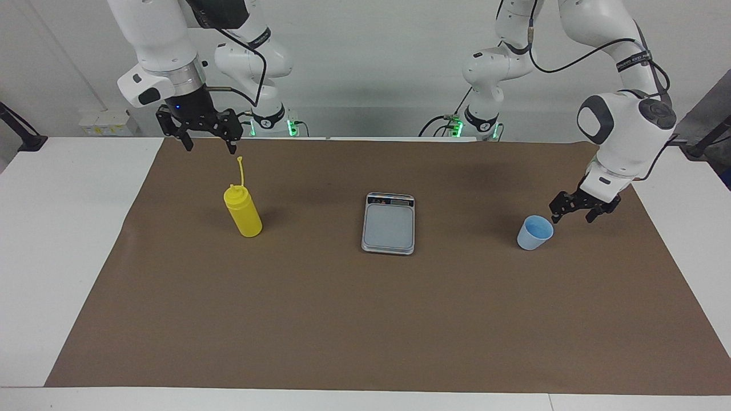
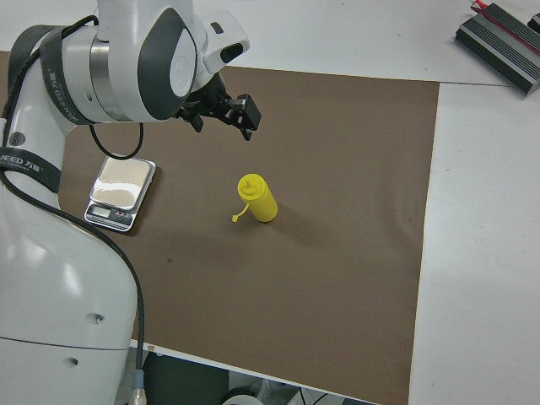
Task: Pour seasoning into cup on scale with both arms
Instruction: 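Reach the left gripper toward the light-blue cup, then close the left gripper on the rim of the blue cup, then carry the blue cup with the left gripper onto the scale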
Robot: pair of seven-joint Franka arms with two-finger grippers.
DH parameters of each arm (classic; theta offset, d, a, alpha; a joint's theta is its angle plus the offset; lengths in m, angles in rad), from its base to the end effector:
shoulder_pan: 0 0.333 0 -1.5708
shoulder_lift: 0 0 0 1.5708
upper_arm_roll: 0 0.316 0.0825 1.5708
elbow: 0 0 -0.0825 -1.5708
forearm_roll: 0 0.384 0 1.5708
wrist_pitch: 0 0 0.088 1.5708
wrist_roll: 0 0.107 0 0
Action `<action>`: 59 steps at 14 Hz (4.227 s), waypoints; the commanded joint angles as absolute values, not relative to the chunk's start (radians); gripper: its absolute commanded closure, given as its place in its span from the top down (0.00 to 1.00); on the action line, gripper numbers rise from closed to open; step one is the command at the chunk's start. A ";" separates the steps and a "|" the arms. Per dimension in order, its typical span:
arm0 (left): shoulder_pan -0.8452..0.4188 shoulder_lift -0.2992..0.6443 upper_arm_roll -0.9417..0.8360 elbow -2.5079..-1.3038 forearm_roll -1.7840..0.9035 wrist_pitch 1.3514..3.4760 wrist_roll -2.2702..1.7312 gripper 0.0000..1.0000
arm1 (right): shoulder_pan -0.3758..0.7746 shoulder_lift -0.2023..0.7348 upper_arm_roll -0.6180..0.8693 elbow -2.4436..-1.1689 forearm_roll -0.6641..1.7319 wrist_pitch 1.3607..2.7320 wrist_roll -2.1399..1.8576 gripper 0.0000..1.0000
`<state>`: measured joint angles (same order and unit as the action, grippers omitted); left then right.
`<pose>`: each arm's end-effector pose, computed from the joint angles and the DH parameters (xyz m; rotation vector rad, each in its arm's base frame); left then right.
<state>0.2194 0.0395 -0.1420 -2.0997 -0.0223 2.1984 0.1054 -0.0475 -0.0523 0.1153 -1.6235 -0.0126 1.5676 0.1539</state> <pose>0.5555 0.0428 0.4069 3.1216 -0.0237 0.0960 0.5364 0.0368 0.6277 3.1198 -0.1347 -0.0029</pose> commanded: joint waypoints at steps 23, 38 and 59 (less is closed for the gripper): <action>0.173 0.092 -0.141 -2.157 -0.018 2.304 0.044 0.00 | -0.061 -0.049 0.120 -1.617 0.002 1.552 0.137 1.00; -0.285 0.091 -0.150 -1.851 -0.014 2.006 -0.448 0.00 | -0.061 -0.049 0.120 -1.617 0.003 1.552 0.137 1.00; -0.509 0.193 -0.150 -1.967 -0.011 2.286 -0.637 0.00 | -0.061 -0.049 0.120 -1.615 0.003 1.552 0.137 1.00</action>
<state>-0.4912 0.2113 -0.1671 -1.9351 -0.0247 2.2440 -0.6196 -0.0475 -0.0522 0.1153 -1.6235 -0.0126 1.5675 0.1539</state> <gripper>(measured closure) 0.960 0.000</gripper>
